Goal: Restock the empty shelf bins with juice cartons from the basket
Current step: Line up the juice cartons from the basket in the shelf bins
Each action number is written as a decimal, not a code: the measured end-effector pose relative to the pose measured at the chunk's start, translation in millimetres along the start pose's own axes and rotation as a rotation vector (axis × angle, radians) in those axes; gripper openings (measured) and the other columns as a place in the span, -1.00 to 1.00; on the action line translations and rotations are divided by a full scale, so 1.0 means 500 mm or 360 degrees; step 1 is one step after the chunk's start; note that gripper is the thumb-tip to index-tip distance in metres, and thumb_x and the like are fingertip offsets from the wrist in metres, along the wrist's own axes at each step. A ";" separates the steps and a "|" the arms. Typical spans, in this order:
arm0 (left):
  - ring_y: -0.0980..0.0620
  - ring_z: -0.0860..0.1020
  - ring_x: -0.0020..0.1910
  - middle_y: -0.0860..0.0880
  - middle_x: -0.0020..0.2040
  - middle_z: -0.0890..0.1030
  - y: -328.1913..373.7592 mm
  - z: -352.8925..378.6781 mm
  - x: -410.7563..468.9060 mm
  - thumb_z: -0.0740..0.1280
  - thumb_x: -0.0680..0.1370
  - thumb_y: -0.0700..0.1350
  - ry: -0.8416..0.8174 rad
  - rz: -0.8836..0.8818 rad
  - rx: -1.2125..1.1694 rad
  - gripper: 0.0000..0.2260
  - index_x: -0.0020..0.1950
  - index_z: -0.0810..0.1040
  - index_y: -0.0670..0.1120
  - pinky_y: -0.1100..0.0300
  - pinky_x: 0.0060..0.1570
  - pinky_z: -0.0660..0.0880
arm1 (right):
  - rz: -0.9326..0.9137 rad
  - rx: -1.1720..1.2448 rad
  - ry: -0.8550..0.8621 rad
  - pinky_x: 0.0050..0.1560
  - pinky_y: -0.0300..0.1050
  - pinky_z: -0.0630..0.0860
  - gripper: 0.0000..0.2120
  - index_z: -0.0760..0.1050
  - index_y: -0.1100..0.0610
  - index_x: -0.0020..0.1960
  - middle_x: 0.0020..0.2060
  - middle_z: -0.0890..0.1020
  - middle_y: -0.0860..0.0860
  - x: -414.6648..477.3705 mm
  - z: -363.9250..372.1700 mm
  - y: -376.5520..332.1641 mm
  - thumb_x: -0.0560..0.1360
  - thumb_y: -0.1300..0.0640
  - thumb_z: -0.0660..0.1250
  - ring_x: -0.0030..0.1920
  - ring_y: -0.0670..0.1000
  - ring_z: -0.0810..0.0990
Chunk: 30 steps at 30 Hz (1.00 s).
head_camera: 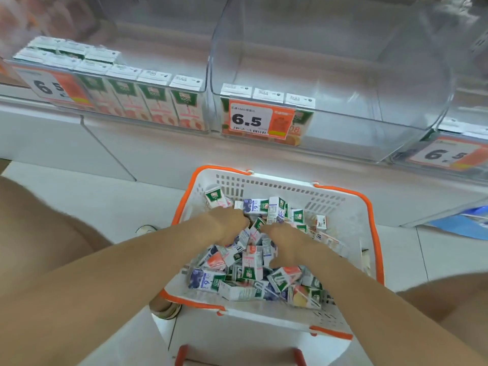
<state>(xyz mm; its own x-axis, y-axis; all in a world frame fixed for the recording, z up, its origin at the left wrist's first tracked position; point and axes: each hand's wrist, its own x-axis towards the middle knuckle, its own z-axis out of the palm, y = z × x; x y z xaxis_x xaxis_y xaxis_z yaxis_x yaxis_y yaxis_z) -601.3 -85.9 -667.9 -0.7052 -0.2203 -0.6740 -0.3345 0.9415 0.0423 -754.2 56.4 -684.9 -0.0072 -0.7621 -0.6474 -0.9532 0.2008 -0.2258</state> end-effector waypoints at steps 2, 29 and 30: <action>-0.21 0.42 0.42 -0.19 0.44 0.41 -0.003 0.012 0.006 0.38 0.58 -0.26 0.0160 -0.0079 0.0201 -0.53 0.49 0.42 -0.10 -0.14 0.39 0.46 | -0.0009 -0.0288 -0.0045 0.48 0.16 0.37 0.05 0.13 0.12 0.64 0.47 0.38 0.15 0.005 0.017 -0.006 0.35 -0.10 0.64 0.46 0.22 0.35; -0.13 0.57 0.08 -0.12 0.18 0.58 -0.067 -0.062 -0.050 0.33 0.59 -0.28 0.0279 -0.0458 -0.0089 -0.60 0.42 0.41 -0.09 0.05 0.00 0.50 | 0.0217 0.2102 0.0465 -0.04 0.00 0.33 -0.67 0.46 0.01 0.04 -0.14 0.54 0.07 -0.103 -0.139 -0.104 0.47 -0.22 0.24 -0.20 0.04 0.45; -0.12 0.57 0.08 -0.13 0.21 0.56 -0.066 -0.074 -0.061 0.31 0.59 -0.28 0.0266 -0.0439 -0.0252 -0.58 0.44 0.41 -0.08 0.07 -0.03 0.50 | 0.0251 0.2271 0.0533 -0.05 0.06 0.30 -0.56 0.46 0.07 -0.01 -0.16 0.50 0.16 -0.105 -0.151 -0.112 0.36 -0.28 0.24 -0.22 0.08 0.40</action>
<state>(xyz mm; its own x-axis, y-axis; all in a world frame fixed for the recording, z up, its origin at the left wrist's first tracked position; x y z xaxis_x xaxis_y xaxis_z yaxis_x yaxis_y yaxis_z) -592.0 -119.7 -621.3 -0.6631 -0.5115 -0.5464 -0.6098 0.7925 -0.0018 -723.2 38.8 -583.3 -0.3375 -0.7391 -0.5829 0.1605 0.5650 -0.8093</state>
